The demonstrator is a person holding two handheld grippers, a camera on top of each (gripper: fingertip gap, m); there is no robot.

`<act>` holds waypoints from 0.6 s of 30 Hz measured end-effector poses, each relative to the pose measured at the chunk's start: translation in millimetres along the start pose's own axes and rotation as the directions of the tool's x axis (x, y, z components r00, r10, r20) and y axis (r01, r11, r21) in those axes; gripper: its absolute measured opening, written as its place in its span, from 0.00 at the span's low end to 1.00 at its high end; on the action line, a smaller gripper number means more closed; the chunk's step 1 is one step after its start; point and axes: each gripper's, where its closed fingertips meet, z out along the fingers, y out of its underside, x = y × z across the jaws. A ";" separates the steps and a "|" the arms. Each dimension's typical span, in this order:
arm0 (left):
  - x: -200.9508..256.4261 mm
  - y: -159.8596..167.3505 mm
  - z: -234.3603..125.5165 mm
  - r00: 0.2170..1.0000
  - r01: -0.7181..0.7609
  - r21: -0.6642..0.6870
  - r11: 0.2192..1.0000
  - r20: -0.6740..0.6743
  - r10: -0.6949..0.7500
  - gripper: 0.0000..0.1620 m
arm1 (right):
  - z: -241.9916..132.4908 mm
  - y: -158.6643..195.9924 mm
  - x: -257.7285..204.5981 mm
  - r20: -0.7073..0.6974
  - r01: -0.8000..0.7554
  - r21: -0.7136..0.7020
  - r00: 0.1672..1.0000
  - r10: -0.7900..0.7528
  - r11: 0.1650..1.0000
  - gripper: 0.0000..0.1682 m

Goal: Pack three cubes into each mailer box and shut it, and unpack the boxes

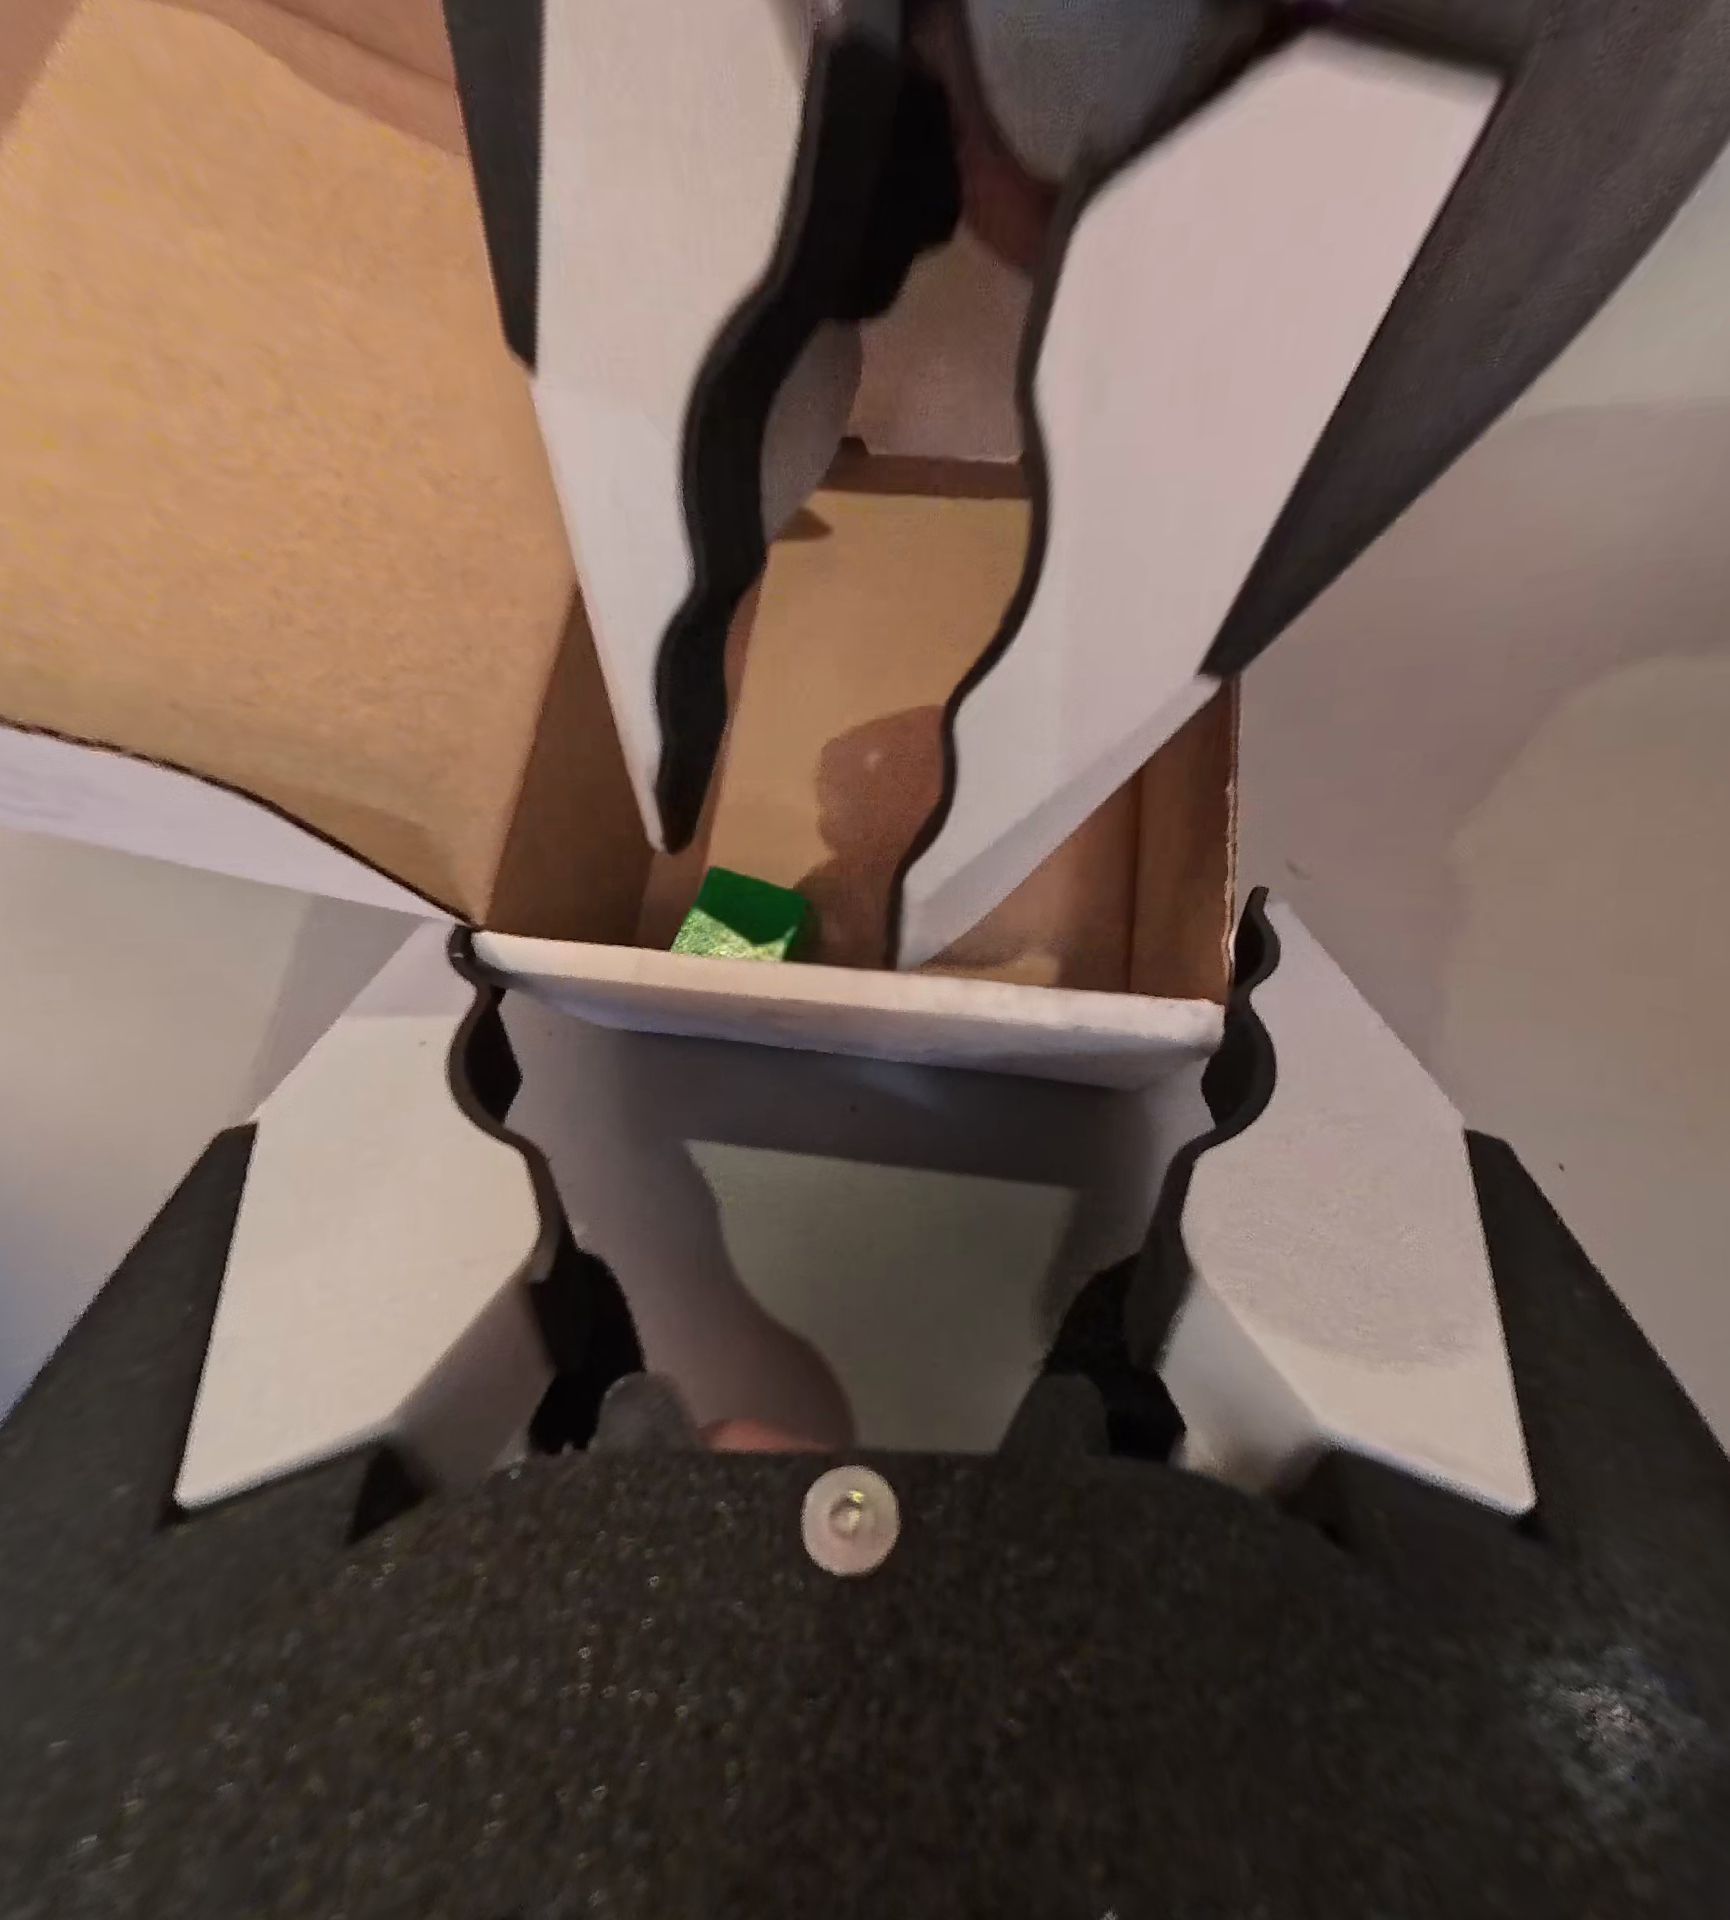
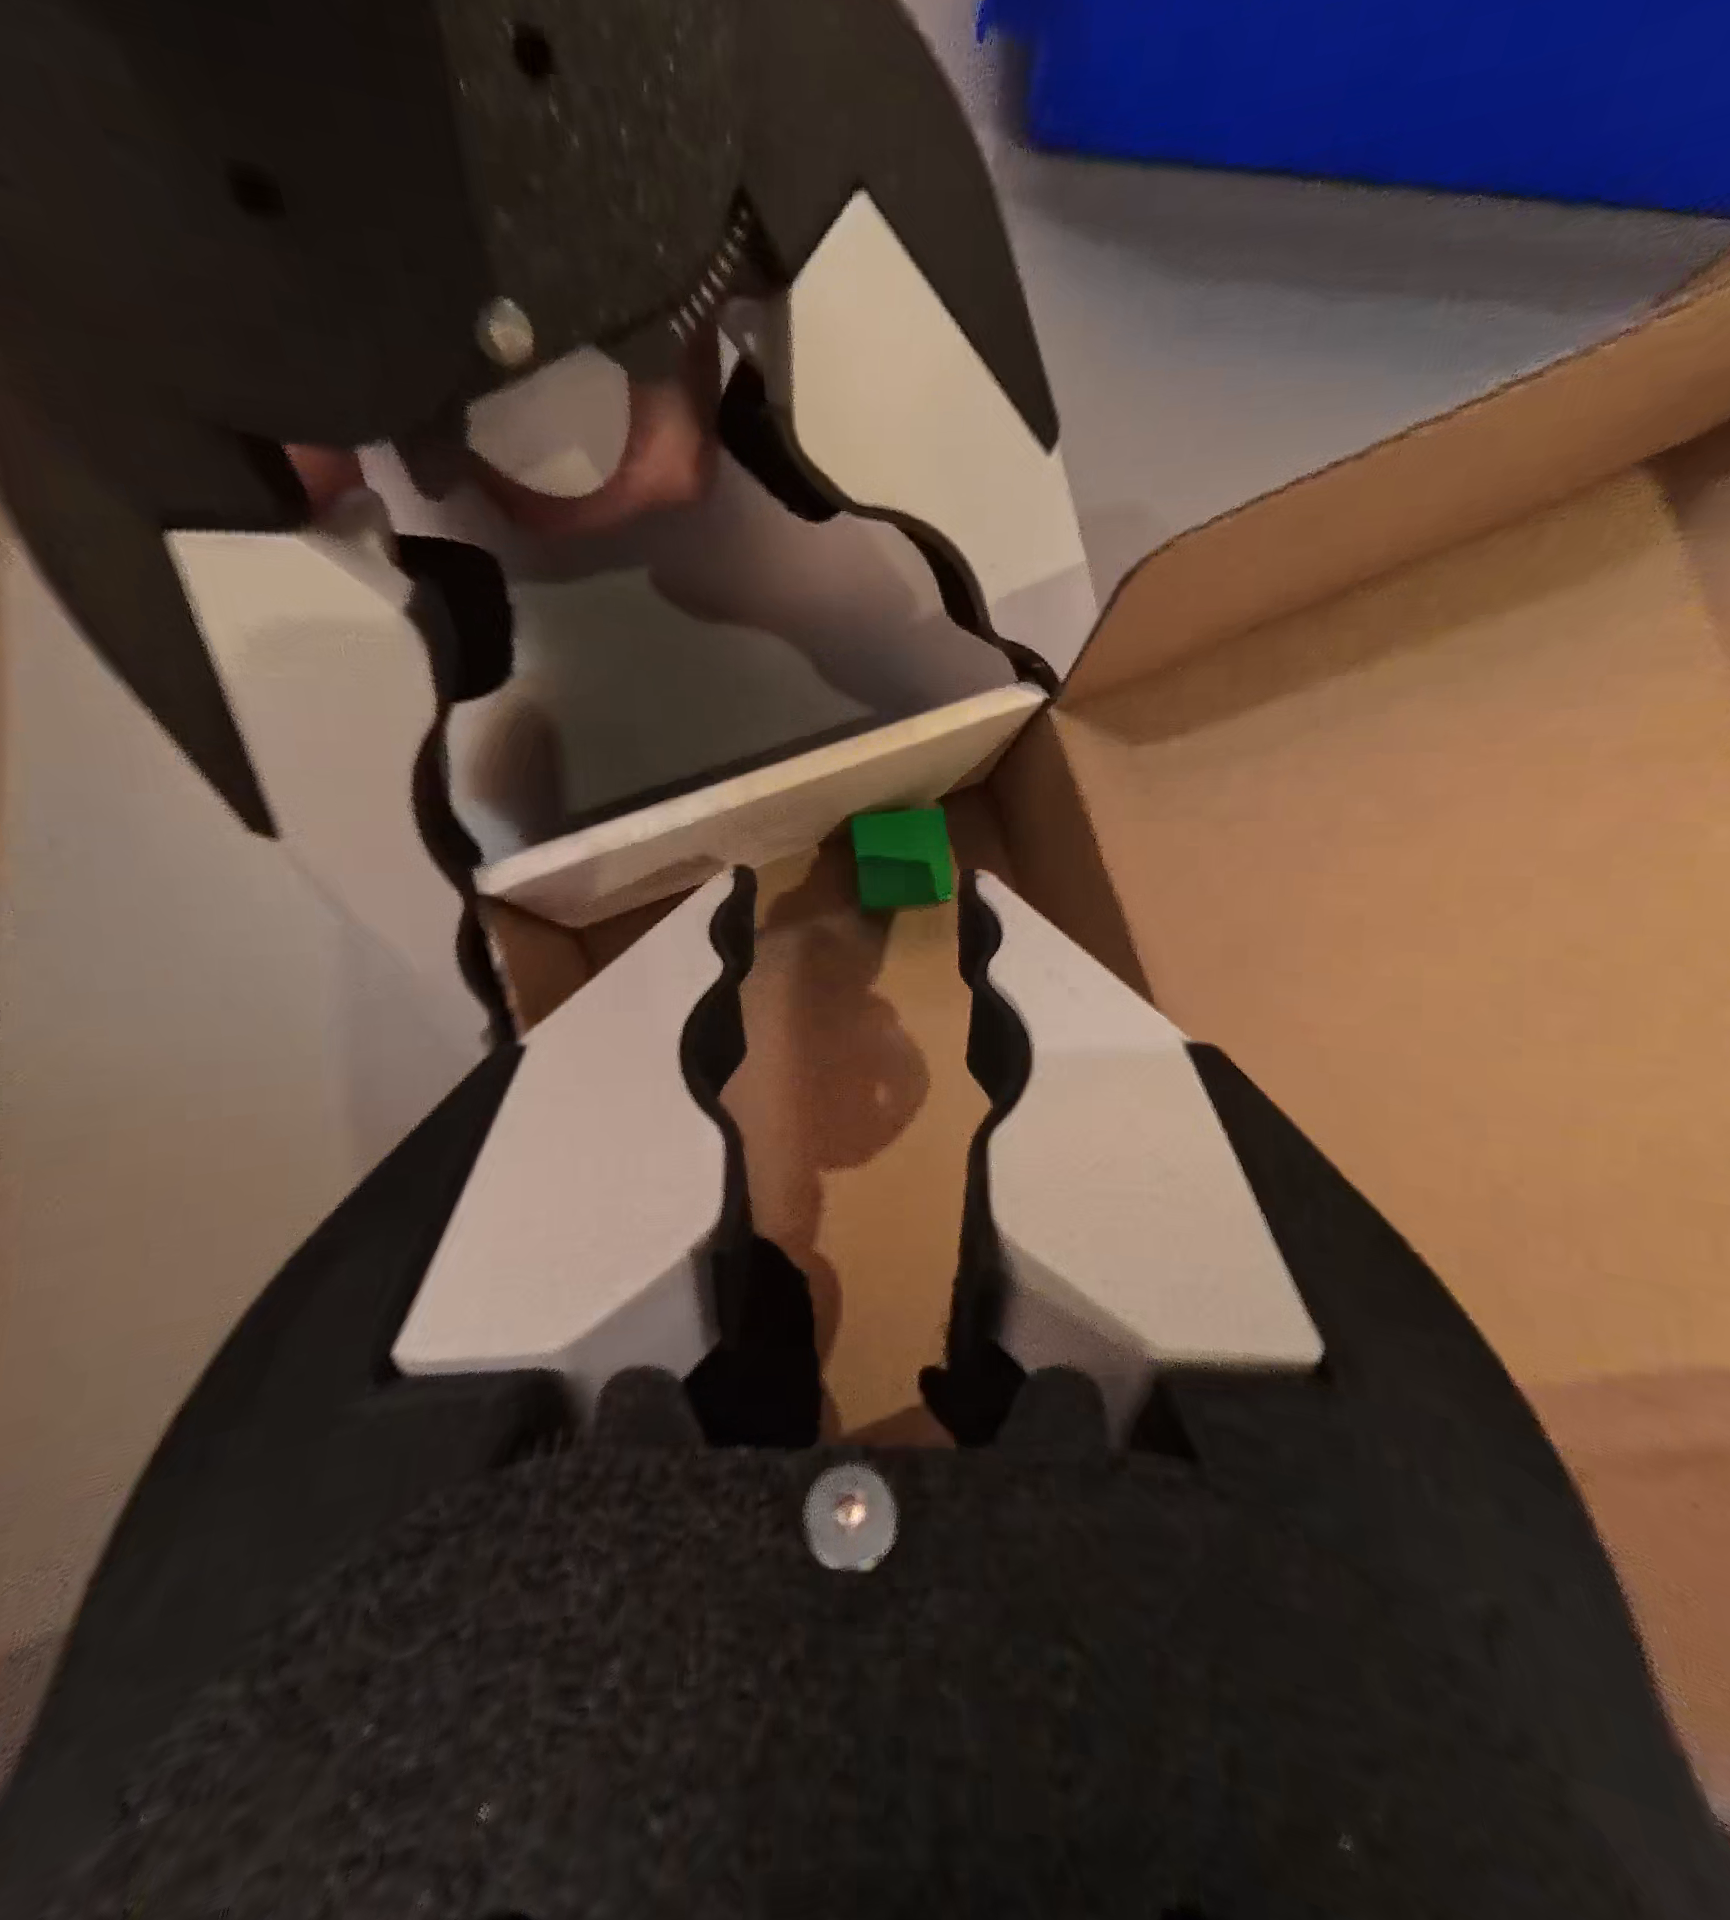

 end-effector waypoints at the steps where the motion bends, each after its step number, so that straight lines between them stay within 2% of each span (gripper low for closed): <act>1: 0.0 -0.2 0.1 1.000 0.002 0.002 1.000 0.000 -0.002 0.82 | 5.9 1.8 2.2 -0.019 0.013 -0.016 1.000 -0.014 1.000 0.23; 6: 0.4 -0.2 0.1 1.000 0.003 0.004 1.000 0.003 -0.003 0.82 | 26.4 10.1 6.5 -0.032 0.016 -0.073 0.999 -0.018 0.997 0.22; 8: 0.6 0.0 0.0 1.000 0.000 0.001 1.000 0.006 0.000 0.82 | 28.9 14.2 9.0 -0.041 0.005 -0.106 0.999 -0.010 0.994 0.13; 11: 1.1 0.4 -0.2 1.000 0.002 0.001 1.000 0.005 -0.002 0.82 | 13.5 3.9 10.4 -0.055 0.019 -0.020 0.998 -0.020 1.000 0.13; 14: 1.6 0.6 -0.3 1.000 -0.001 -0.001 1.000 0.006 0.001 0.82 | -29.7 -6.3 18.8 -0.050 -0.042 0.054 0.998 0.045 0.998 0.13; 18: 1.7 0.5 -0.2 1.000 0.000 0.001 1.000 0.004 0.000 0.82 | -135.2 -19.4 54.1 -0.214 -0.098 0.226 0.966 0.148 0.969 0.13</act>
